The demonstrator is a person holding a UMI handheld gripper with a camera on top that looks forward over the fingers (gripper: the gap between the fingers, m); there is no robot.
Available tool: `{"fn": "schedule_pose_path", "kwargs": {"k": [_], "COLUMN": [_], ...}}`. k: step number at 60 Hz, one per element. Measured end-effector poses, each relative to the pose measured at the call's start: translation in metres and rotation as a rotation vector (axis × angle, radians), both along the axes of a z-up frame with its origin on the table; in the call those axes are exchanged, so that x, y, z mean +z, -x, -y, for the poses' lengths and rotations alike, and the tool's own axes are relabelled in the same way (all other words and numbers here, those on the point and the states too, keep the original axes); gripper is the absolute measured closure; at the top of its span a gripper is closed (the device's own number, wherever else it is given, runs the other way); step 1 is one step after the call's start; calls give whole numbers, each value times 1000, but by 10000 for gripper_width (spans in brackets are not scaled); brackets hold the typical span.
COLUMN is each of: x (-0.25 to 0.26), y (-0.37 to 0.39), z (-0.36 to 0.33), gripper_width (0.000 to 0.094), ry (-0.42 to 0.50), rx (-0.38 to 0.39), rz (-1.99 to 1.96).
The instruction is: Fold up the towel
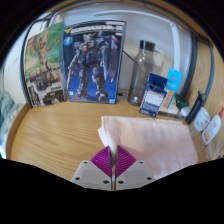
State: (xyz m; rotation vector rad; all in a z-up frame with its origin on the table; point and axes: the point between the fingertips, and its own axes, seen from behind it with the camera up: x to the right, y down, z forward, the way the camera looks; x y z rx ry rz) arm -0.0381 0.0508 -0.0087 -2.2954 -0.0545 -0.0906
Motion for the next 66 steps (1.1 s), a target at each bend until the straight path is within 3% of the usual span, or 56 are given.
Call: {"fn": "schedule_pose_path", "kwargs": {"k": [9, 18, 24, 31, 38, 44, 45, 49, 58, 61, 62, 66], "x": [62, 126, 133, 107, 67, 47, 46, 48, 102, 128, 137, 171], "y": [-17, -85, -147, -212, -262, -292, -294, -300, -287, -273, -268, -240], "z": [-7, -5, 0, 7, 10, 12, 13, 15, 22, 27, 29, 40], "gripper_width": [906, 907, 905, 896, 789, 496, 542, 509, 370, 216, 229, 135], "ry": [-50, -99, -99, -55, -15, -10, -8, -9, -68, -90, -98, -136], "rx": [-17, -84, -134, -181, -178, -185, -187, -188, -168, -160, -155, -127], "rz": [-163, -253, -259, -222, -141, -100, -97, -109, -162, -182, -188, -209]}}
